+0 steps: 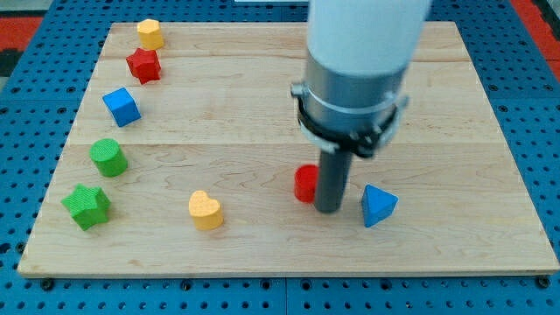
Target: Form a triangle shape using the red circle the yellow heart and the blue triangle
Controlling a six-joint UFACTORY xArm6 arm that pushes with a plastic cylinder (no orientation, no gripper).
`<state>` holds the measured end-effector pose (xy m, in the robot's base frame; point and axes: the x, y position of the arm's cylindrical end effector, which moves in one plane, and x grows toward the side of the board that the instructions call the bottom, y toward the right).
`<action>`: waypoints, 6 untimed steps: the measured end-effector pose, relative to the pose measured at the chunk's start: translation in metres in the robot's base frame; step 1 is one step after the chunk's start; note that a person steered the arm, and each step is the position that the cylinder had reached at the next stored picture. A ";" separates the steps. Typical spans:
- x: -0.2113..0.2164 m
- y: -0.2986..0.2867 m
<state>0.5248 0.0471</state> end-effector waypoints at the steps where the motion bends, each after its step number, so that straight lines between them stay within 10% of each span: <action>1: -0.056 -0.023; 4: -0.101 -0.056; 6: -0.001 -0.066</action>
